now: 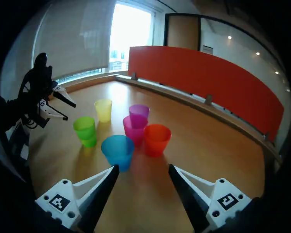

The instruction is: Pour water

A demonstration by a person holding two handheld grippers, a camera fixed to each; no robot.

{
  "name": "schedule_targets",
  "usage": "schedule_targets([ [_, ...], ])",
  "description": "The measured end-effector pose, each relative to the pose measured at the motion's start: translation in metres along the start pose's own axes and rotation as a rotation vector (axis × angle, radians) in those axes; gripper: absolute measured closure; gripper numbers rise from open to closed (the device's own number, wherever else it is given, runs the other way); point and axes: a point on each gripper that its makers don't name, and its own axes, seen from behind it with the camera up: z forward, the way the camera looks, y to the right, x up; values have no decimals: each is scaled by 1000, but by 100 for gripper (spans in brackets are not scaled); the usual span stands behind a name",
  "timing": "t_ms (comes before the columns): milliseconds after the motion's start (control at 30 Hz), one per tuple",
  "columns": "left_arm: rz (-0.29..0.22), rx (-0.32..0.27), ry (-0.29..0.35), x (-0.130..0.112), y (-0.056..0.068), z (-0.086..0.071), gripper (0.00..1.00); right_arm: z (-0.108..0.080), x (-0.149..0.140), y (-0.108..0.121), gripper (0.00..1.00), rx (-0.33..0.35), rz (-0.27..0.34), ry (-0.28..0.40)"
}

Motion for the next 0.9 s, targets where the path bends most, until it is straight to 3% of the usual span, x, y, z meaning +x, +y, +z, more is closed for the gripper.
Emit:
schedule_targets([
  [300,-79,132,144,26,-35,-19,13,-14,28,19,1,-128,72,117],
  [600,-177,268,291,46,-67,-49,13,-34,60,35,1,-260,109,267],
  [900,-257,374,462,72,-87,-85,13,-51,78,56,1,-422,128,383],
])
